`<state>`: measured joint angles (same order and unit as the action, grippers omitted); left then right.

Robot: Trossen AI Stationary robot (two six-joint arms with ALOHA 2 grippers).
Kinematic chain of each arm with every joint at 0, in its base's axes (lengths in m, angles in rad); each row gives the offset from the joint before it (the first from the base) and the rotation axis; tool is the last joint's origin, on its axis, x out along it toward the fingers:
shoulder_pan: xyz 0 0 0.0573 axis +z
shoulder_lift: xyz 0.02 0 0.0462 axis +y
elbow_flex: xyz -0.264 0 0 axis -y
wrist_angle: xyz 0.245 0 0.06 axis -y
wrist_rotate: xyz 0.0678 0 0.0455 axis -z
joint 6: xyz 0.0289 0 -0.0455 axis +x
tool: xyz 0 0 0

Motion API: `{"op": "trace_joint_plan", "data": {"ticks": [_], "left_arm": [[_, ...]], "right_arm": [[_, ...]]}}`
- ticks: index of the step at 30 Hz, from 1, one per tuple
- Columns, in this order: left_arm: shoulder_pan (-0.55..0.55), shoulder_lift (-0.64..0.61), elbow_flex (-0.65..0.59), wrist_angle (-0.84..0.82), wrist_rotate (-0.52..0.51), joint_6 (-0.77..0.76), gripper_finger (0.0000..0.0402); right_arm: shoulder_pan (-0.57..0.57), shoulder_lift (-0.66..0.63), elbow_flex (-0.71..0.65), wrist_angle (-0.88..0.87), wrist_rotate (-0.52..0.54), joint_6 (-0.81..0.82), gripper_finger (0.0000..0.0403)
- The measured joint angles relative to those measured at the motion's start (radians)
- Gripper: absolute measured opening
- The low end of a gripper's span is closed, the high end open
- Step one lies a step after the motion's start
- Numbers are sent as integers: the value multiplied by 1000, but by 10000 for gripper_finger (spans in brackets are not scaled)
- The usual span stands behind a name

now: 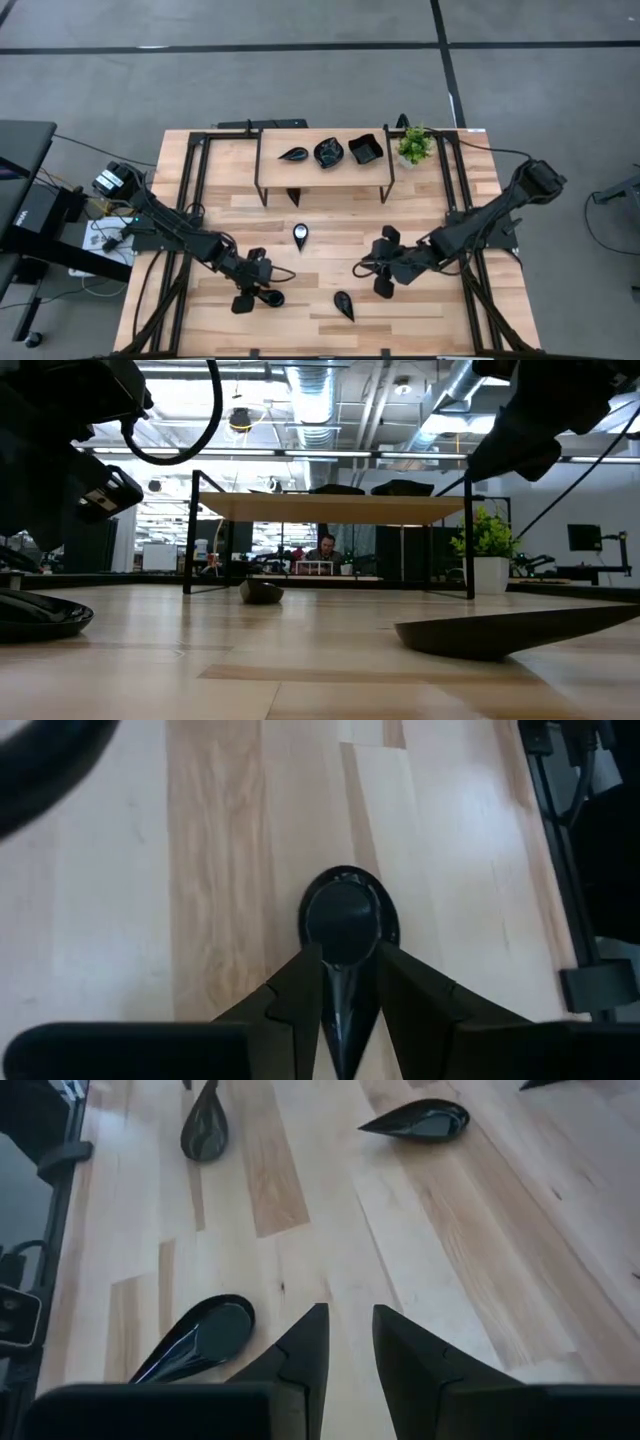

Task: Pick & Place Mini shaped plates
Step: Stack the black drop shaped plate on the black drop shaped plate on the shelf

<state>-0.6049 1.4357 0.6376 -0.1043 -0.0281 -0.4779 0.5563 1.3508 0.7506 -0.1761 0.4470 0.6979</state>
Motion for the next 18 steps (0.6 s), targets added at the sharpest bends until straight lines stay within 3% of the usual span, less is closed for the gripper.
{"op": "trace_joint_plan", "data": {"ticks": [18], "left_arm": [[13, 47, -17, 14, 14, 2, 100]], "right_arm": [[-21, 61, -1, 5, 1, 1, 77]]}}
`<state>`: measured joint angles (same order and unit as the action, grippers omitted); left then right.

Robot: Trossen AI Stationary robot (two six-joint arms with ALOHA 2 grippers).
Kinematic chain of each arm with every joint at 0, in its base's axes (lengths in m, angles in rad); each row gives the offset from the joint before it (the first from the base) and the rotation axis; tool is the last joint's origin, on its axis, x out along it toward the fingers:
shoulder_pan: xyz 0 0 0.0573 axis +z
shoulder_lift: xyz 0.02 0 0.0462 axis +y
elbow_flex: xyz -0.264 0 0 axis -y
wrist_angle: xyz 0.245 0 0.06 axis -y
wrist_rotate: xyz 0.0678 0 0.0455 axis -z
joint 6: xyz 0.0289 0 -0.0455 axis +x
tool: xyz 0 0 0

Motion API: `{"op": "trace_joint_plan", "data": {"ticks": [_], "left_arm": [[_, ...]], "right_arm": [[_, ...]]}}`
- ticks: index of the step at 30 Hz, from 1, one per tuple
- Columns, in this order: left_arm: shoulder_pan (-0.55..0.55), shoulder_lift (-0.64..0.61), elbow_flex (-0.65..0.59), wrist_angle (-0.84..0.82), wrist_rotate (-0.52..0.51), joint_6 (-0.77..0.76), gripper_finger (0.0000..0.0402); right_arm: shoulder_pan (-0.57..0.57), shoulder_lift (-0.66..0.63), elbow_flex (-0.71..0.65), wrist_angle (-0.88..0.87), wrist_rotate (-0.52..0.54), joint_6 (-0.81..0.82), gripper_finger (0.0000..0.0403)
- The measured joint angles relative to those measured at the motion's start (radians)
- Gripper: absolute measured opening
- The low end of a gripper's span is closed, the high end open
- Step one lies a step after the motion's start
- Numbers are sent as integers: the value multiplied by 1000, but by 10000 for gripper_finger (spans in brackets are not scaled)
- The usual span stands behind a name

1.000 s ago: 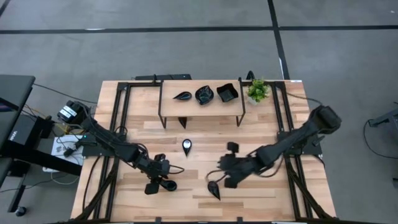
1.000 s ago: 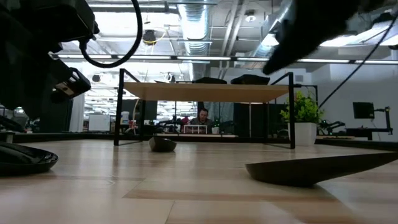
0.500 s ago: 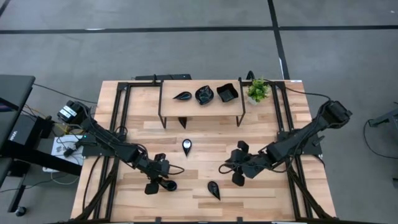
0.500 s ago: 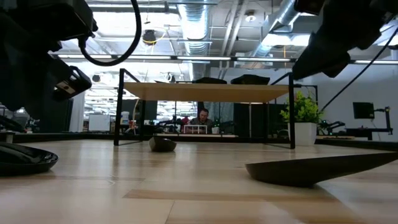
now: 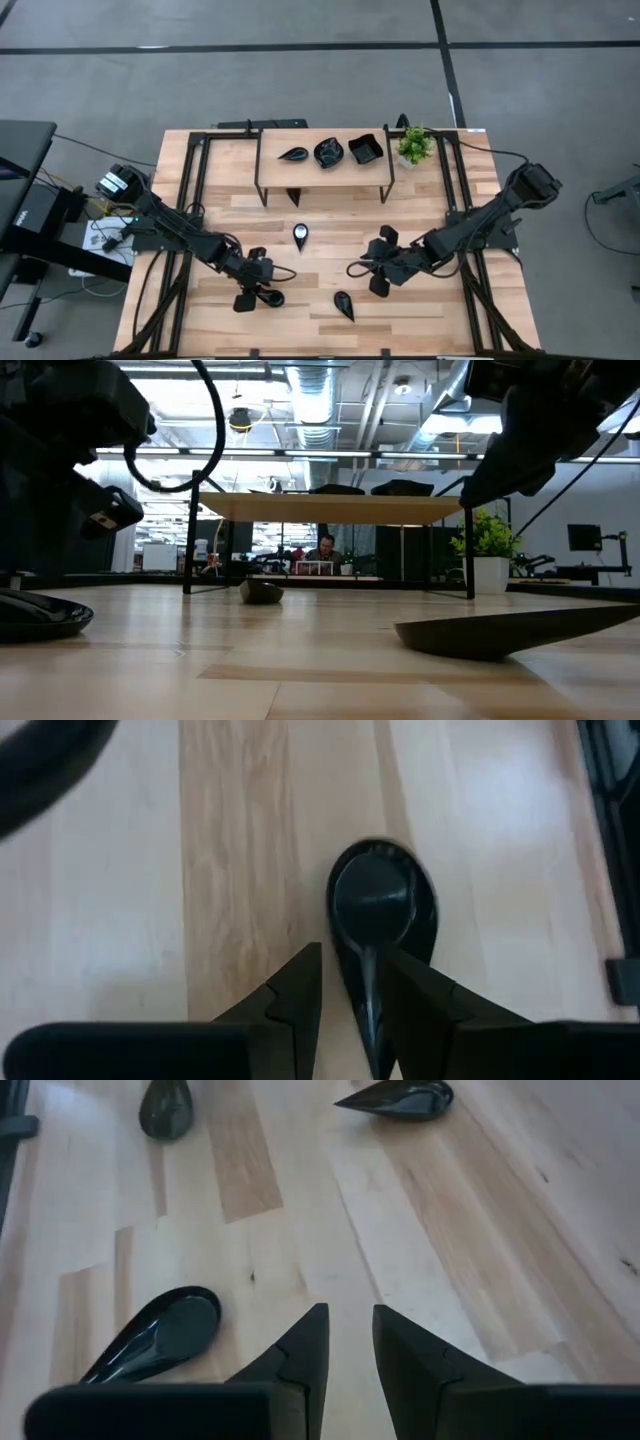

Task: Pick & Place Mini shaped plates
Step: Stack the black drop shaped plate on the black drop shaped plate on the shelf

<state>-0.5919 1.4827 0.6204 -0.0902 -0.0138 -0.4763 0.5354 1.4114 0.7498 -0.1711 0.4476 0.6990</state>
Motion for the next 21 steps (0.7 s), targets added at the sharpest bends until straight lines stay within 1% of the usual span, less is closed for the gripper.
{"op": "trace_joint_plan", "data": {"ticks": [21], "left_arm": [[0, 19, -2, 17, 10, 0, 100]], "right_arm": [[-8, 4, 0, 4, 3, 0, 77]]}}
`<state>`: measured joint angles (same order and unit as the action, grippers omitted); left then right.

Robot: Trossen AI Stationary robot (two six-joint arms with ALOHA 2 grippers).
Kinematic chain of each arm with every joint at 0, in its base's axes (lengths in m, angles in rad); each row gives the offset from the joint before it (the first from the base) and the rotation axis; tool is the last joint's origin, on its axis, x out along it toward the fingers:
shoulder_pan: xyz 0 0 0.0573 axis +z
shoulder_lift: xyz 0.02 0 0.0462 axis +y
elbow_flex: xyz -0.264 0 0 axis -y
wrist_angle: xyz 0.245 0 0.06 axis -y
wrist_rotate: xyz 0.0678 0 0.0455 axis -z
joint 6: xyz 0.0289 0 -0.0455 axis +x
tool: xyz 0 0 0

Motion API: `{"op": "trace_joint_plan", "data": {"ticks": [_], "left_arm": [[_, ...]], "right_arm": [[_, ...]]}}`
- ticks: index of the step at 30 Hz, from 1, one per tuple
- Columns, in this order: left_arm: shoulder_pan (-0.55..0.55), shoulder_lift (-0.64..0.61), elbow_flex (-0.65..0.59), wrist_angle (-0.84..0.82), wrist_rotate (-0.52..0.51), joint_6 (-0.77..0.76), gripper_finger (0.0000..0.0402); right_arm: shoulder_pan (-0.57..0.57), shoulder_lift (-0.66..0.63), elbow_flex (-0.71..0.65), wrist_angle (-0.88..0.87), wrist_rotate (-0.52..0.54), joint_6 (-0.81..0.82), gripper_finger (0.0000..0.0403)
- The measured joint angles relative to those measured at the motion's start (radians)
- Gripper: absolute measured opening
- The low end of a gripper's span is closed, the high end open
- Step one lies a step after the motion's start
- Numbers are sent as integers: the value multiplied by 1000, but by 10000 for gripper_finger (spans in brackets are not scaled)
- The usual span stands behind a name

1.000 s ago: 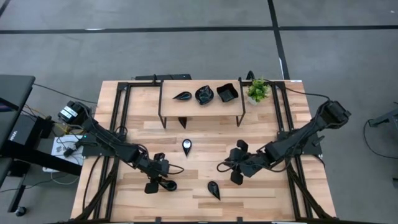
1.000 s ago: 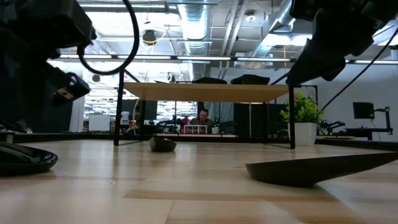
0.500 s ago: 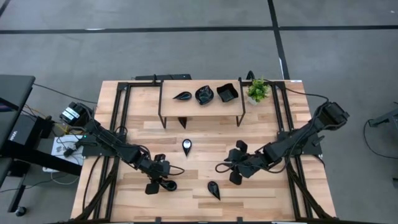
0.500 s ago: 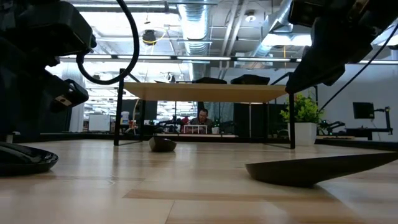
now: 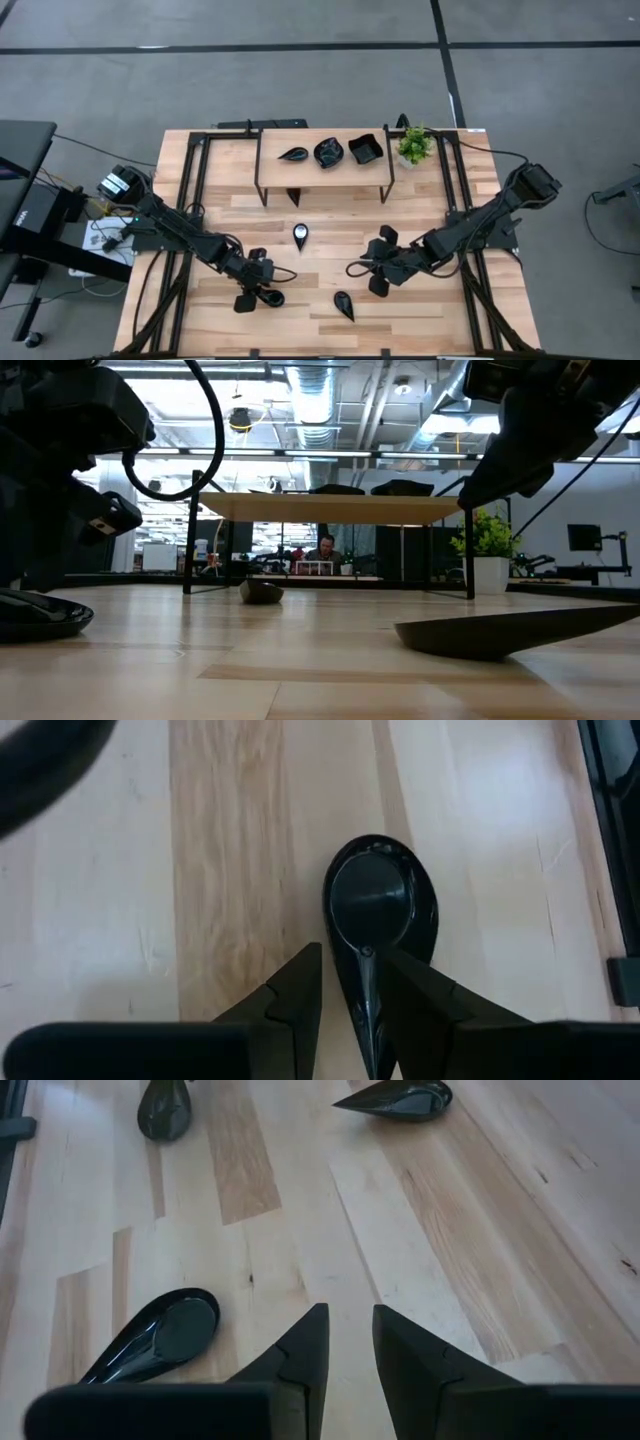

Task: Pick & Place Mini shaped plates
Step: Stack the black drop shaped plate on the black drop shaped plate on the shelf

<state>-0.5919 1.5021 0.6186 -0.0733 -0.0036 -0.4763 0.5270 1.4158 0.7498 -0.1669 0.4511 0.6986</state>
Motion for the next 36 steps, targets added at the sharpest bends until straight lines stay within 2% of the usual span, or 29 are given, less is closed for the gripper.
{"op": "trace_joint_plan", "data": {"ticks": [11, 20, 36], "left_arm": [[5, 14, 0, 12, 2, 0, 100], [29, 35, 0, 30, 54, 8, 100], [29, 35, 0, 30, 55, 49, 100]], "right_arm": [[0, 0, 0, -1, 0, -1, 77], [1, 0, 0, -1, 0, 0, 77], [1, 0, 0, -1, -1, 0, 77]]}}
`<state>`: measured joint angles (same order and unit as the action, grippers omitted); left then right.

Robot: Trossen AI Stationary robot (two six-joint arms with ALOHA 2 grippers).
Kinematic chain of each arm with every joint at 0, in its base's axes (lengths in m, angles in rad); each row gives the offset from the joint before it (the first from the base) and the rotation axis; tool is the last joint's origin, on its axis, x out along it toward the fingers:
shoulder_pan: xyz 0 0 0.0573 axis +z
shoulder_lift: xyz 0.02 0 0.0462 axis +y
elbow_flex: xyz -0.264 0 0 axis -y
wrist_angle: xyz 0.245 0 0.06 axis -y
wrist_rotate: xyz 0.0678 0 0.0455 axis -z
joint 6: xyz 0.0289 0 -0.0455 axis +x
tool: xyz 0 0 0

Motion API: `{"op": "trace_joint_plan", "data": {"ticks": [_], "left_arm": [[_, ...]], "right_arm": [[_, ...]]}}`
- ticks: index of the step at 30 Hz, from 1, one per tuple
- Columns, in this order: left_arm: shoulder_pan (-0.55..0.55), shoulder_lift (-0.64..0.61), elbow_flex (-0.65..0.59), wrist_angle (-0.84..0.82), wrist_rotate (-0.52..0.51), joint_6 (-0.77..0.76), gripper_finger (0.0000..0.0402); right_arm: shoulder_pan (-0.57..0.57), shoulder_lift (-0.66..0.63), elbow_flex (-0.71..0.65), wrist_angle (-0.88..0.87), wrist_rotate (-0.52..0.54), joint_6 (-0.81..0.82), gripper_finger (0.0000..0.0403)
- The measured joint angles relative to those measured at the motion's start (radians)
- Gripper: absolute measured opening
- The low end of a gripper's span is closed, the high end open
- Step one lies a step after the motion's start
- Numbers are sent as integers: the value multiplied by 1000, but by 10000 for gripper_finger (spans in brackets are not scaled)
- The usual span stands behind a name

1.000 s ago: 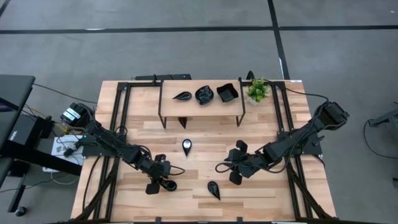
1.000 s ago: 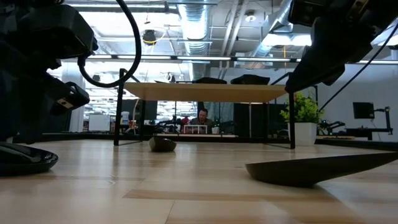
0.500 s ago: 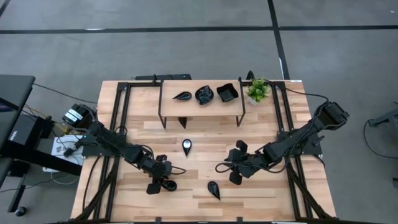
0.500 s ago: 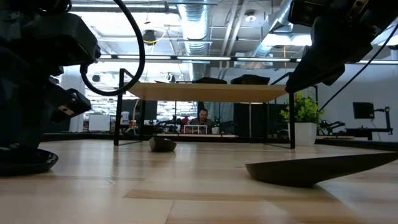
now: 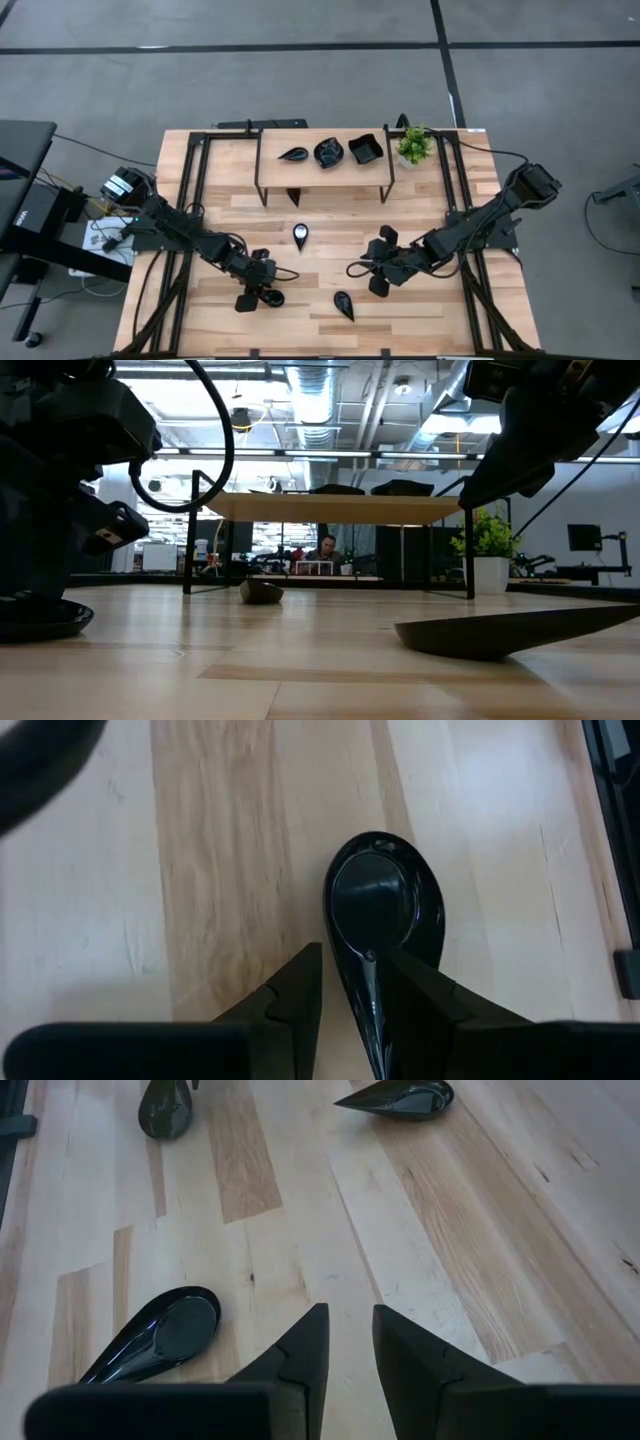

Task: Pick & Place Mini shaped plates
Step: Stack the black drop shaped plate on the black drop shaped plate on the shelf

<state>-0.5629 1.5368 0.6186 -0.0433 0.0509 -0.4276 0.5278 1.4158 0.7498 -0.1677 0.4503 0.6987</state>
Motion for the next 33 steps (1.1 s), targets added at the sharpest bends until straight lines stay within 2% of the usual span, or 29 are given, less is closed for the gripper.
{"op": "trace_joint_plan", "data": {"ticks": [6, 17, 26, 33], "left_arm": [[0, 0, 0, 6, 0, 5, 94], [0, 0, 0, 8, 4, 5, 41], [0, 0, 0, 15, 6, 5, 12], [0, 0, 0, 18, 6, 5, 14]], "right_arm": [[0, 0, 0, 0, -3, 1, 77], [0, 0, 0, 0, -3, 1, 77], [0, 0, 0, 0, -3, 1, 77], [0, 0, 0, 0, -4, 2, 77]]}}
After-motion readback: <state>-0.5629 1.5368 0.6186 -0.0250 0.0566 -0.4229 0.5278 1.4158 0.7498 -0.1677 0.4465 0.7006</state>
